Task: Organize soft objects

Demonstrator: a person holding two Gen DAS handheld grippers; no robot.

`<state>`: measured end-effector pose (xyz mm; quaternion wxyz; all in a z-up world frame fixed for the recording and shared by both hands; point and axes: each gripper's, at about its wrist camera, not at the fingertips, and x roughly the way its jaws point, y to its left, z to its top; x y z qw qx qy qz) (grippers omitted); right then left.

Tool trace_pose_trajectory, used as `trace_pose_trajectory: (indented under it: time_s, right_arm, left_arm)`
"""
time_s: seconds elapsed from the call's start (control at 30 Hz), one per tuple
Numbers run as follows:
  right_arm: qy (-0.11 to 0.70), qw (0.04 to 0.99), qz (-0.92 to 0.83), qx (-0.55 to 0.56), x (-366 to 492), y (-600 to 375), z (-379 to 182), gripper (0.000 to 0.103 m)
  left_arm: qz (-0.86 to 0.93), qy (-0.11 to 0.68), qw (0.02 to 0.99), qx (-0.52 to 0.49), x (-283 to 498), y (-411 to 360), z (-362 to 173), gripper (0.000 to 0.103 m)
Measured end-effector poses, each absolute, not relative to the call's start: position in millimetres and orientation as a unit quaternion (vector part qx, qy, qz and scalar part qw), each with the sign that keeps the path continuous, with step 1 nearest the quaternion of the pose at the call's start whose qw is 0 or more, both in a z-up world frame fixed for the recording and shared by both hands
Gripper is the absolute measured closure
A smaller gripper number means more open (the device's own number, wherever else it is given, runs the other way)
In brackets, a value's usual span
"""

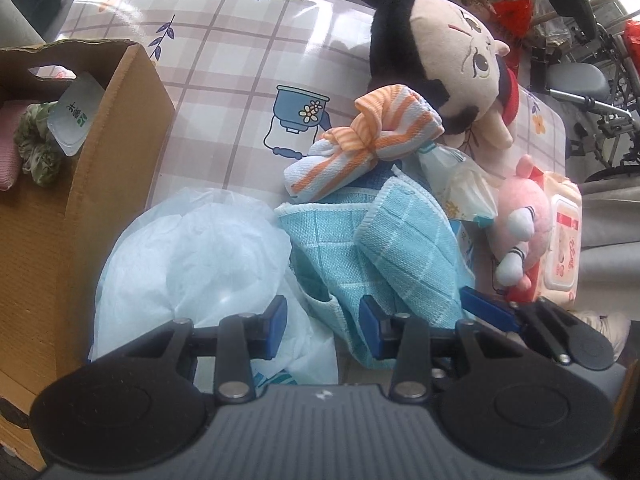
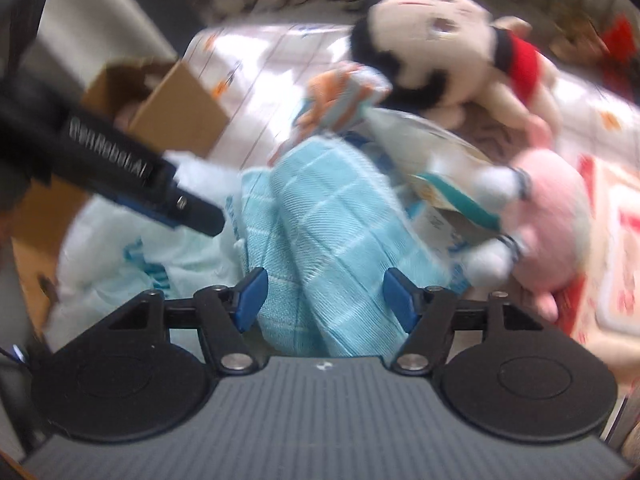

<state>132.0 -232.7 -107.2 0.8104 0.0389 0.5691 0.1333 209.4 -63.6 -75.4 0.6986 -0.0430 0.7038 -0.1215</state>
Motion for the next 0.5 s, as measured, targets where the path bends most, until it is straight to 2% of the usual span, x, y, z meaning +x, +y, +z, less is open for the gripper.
trace_pose_trajectory:
  time_s: [0.1, 0.17, 0.23, 0.27, 0.5]
  right_arm:
    - [0.573, 0.809, 0.129, -0.006, 137.0, -221.5, -117.6, 0.042]
    - [0.575, 0.811, 0.111, -0.006, 139.4, -226.5, -121.2, 0.057]
    - [0.575, 0.813, 0.095, 0.017, 141.1, -238.9, -119.9, 0.083]
    - [0.574, 0.813, 0.089, 0.035, 141.6, -247.3, -118.8, 0.087]
    - [0.545, 0.792, 0.075, 0.264, 133.4, -315.6, -92.1, 0.091]
  left_arm:
    - [-0.124, 0.703, 0.698, -0.046, 209.8, -62.2, -75.4, 0.062]
    - [-0.128, 0.702, 0.699, -0.048, 209.6, -60.9, -74.8, 0.062]
    - [-0.132, 0.701, 0.699, -0.049, 209.1, -60.4, -74.3, 0.062]
    - [-0.133, 0.701, 0.699, -0.049, 208.8, -60.3, -74.1, 0.062]
    - [-0.136, 0.698, 0.701, -0.059, 208.8, -56.9, -71.2, 0.061]
